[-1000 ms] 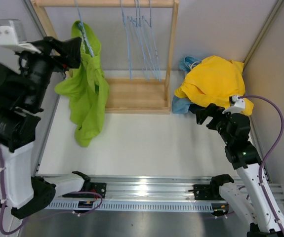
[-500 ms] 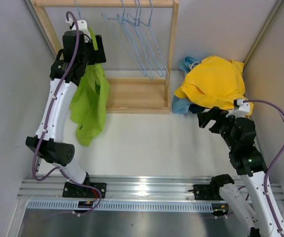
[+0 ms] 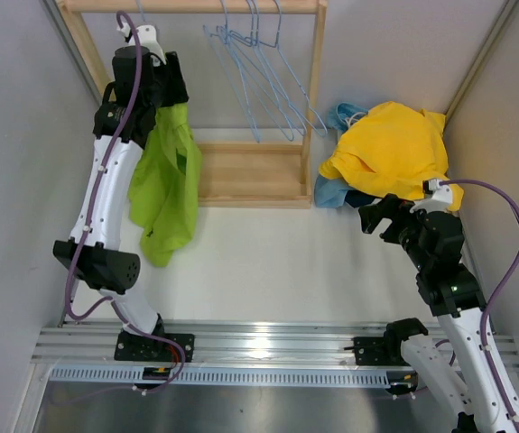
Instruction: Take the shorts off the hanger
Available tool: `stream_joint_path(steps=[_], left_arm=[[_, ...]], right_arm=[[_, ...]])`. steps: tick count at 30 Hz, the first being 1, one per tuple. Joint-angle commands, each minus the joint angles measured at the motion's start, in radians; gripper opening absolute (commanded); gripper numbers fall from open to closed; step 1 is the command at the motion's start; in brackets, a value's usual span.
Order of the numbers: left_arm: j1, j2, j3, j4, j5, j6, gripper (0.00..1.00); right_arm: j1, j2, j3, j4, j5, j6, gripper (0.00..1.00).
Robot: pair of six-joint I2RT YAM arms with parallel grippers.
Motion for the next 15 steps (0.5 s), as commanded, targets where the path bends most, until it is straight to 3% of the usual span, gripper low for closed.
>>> stream_joint_path(steps=[1, 2, 3, 5, 10, 15], left_arm=[[0.012, 0.037, 0.051, 0.03, 0.037, -0.017, 0.59], [0.014, 0.042, 0.064, 0.029, 0.042, -0.019, 0.53], [0.014, 0.048, 0.067, 0.026, 0.04, -0.026, 0.26], [0.012, 0.051, 0.086, 0.022, 0.036, -0.034, 0.0], [0.011, -0.002, 0.125, 0.012, 0.054, -0.017, 0.0], [0.009, -0.061, 0.281, -0.074, 0.068, 0.013, 0.0]], right_arm=[[0.004, 0.001, 0.006, 0.02, -0.004, -0.013, 0.99], [0.004, 0.001, 0.006, 0.02, -0.005, -0.01, 0.99], [0.004, -0.001, 0.003, 0.023, -0.005, -0.01, 1.0], [0.005, 0.001, 0.001, 0.023, -0.007, -0.011, 1.0], [0.007, -0.002, 0.0, 0.026, -0.005, -0.008, 0.99], [0.007, 0.001, -0.002, 0.04, -0.005, 0.004, 0.99]])
